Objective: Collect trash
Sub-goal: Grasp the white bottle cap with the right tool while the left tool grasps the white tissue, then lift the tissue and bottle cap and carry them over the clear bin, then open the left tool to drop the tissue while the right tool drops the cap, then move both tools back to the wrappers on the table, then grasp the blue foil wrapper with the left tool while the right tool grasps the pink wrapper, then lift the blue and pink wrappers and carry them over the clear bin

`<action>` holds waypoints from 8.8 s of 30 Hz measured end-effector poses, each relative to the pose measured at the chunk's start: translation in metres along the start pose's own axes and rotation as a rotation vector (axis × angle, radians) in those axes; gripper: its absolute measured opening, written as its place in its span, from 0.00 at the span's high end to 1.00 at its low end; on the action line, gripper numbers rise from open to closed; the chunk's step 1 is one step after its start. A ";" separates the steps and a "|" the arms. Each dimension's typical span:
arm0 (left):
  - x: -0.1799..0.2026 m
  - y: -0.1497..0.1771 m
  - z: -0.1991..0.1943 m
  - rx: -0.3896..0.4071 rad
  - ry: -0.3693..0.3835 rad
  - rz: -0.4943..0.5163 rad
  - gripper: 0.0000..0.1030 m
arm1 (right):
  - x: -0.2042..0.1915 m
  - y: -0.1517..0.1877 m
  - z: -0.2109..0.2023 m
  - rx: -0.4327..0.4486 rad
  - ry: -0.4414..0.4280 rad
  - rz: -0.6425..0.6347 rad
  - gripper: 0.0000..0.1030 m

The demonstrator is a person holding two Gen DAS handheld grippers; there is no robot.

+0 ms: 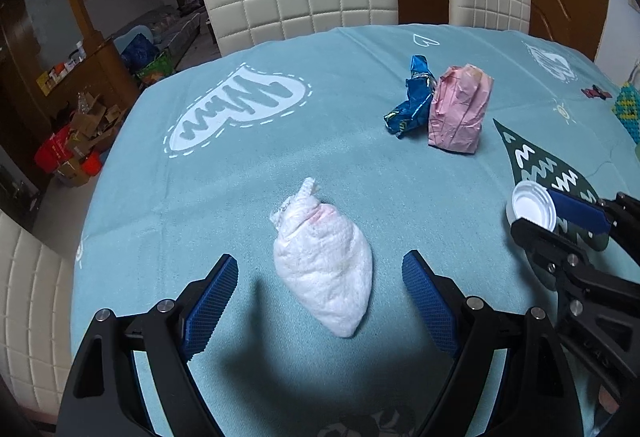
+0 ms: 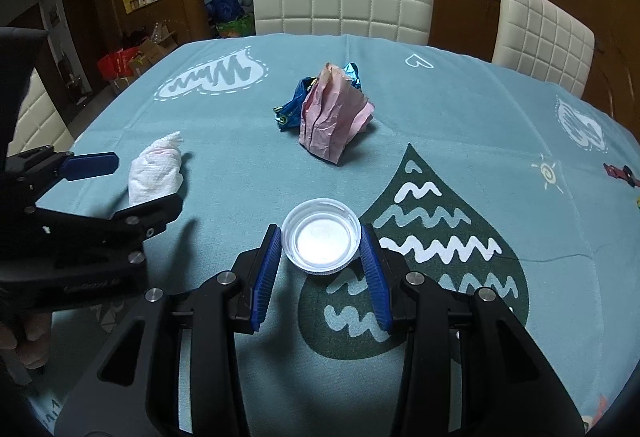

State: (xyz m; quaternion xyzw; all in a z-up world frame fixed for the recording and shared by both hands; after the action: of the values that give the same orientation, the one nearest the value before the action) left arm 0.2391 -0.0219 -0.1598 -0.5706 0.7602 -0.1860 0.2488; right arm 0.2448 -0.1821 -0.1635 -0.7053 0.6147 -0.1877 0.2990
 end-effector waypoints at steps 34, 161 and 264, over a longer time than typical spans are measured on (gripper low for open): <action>-0.067 0.087 -0.113 0.095 -0.028 -0.081 0.84 | -0.112 0.032 -0.072 0.006 -0.100 -0.136 0.58; -0.270 0.244 -0.142 0.049 -0.254 -0.491 0.28 | -0.345 0.057 -0.050 -0.024 -0.217 -0.474 0.26; 0.008 -0.058 -0.059 0.171 0.047 0.118 0.73 | -0.008 -0.063 0.000 0.056 -0.031 -0.083 0.88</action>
State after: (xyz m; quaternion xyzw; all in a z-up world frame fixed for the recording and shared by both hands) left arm 0.2471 -0.0460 -0.0811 -0.4970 0.7794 -0.2489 0.2892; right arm 0.2907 -0.1700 -0.1217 -0.7244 0.5746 -0.2061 0.3204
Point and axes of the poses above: each gripper's, at about its wrist camera, not at the fingertips, and z roughly the way its jaws point, x to its right, y to its underside, the point moved 6 cm from there along z, roughly the way its jaws point, and after that the axes turned 5 degrees about z, right-handed, at the moved point
